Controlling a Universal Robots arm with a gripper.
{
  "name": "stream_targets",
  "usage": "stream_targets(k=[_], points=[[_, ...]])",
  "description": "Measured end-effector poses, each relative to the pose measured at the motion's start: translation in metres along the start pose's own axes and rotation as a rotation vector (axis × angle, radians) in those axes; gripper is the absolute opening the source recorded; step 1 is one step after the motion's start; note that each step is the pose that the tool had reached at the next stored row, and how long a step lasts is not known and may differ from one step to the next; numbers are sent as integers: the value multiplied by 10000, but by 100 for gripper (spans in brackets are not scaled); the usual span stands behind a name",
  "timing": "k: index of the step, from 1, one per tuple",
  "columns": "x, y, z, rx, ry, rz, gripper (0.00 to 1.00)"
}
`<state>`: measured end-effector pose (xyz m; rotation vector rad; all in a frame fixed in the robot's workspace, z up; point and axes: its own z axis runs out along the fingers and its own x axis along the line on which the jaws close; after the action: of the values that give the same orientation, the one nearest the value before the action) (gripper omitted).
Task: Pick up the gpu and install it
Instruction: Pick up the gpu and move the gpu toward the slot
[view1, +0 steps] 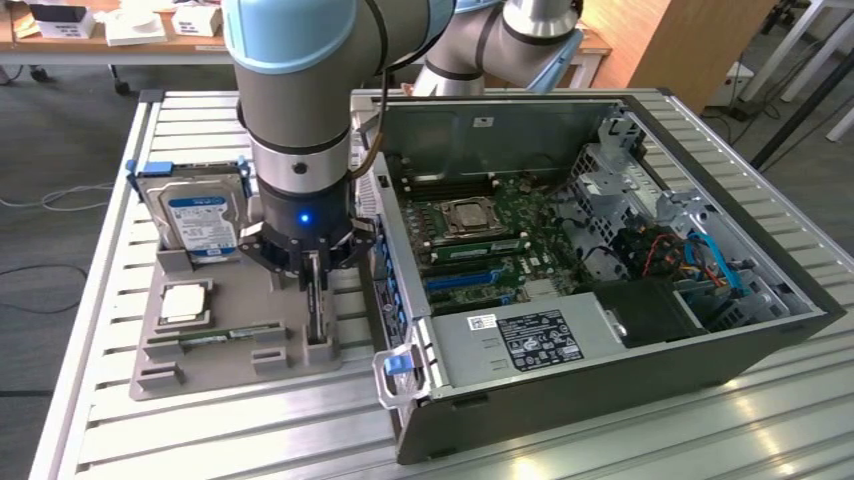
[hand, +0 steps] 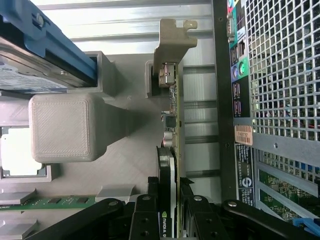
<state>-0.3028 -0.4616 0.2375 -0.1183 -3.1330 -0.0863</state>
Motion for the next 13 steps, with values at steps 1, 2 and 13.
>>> stream_targets(k=[1, 2, 13], points=[[0, 1, -13, -1, -1, 0, 27], [0, 2, -30, 0, -1, 0, 27], [2, 18, -336, -1, -1, 0, 27]])
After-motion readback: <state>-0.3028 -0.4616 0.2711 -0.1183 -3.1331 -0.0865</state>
